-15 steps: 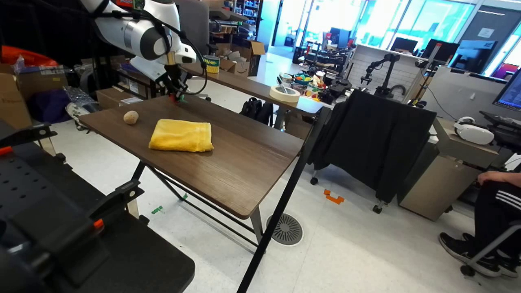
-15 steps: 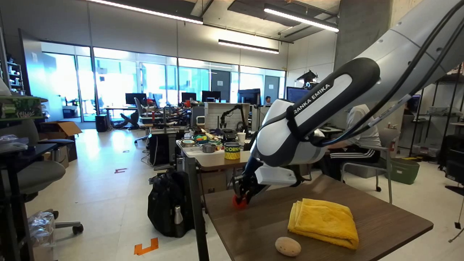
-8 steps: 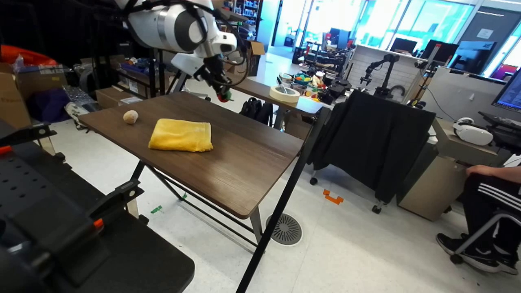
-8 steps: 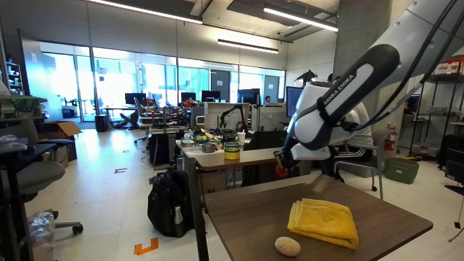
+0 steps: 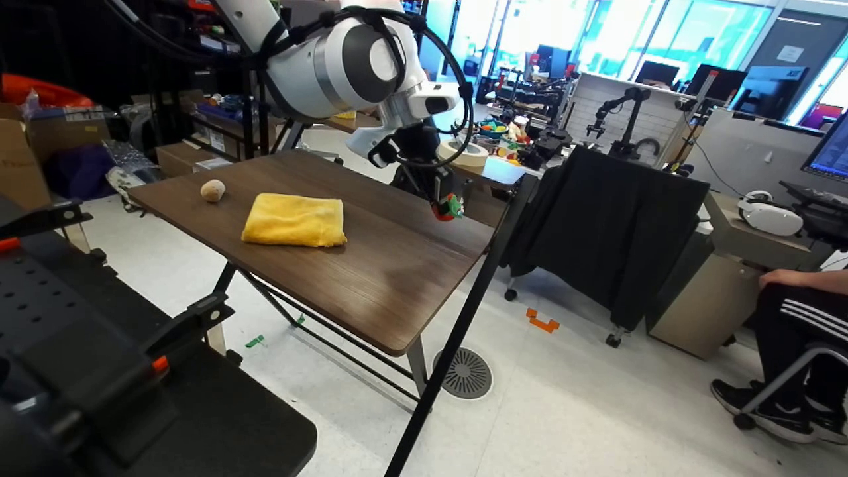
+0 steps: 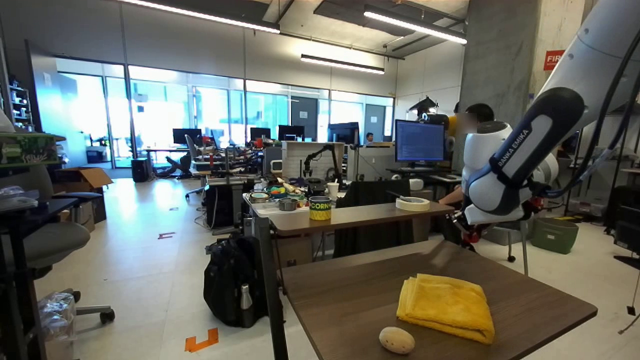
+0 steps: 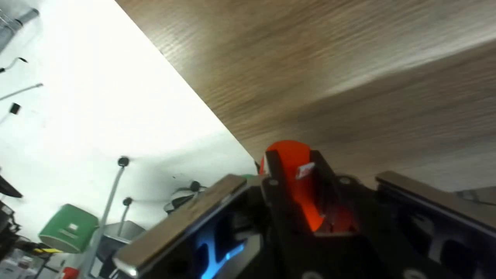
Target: Wipe the table with the towel
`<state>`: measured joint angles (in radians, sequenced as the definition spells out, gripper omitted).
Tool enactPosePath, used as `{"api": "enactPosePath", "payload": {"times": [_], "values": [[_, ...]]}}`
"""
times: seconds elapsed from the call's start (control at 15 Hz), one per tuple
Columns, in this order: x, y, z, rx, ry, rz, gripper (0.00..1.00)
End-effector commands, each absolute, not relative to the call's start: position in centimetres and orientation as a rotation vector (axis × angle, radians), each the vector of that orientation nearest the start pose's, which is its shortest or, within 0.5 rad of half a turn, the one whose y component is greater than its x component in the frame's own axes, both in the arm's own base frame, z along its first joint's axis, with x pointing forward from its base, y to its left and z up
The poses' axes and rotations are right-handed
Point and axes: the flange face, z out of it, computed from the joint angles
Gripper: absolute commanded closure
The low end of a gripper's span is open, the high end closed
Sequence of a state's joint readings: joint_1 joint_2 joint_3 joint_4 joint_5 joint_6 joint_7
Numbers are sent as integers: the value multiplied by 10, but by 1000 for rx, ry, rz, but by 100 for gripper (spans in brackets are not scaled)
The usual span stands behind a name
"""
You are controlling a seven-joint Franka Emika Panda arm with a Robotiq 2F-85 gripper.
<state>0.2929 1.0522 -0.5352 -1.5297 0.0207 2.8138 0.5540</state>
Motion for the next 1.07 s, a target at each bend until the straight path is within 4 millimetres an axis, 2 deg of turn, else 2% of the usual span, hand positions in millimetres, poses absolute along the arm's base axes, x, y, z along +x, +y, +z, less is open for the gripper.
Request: {"api": "enactPosePath", "payload": {"times": [0.0,0.27,0.4,0.47,0.53,0.67,0.8,1.0], "values": [[705,-98,106,-3343,988,-651,99],[695,-88,76,-3337,1049,-574,99],[692,-84,67,-3337,1068,-553,99],[692,-85,66,-3331,1073,-560,71],[691,-81,67,-3321,1073,-556,69],[693,-71,77,-3310,1038,-577,52],[694,-40,97,-3276,969,-638,33],[694,19,141,-3184,783,-758,8]]}}
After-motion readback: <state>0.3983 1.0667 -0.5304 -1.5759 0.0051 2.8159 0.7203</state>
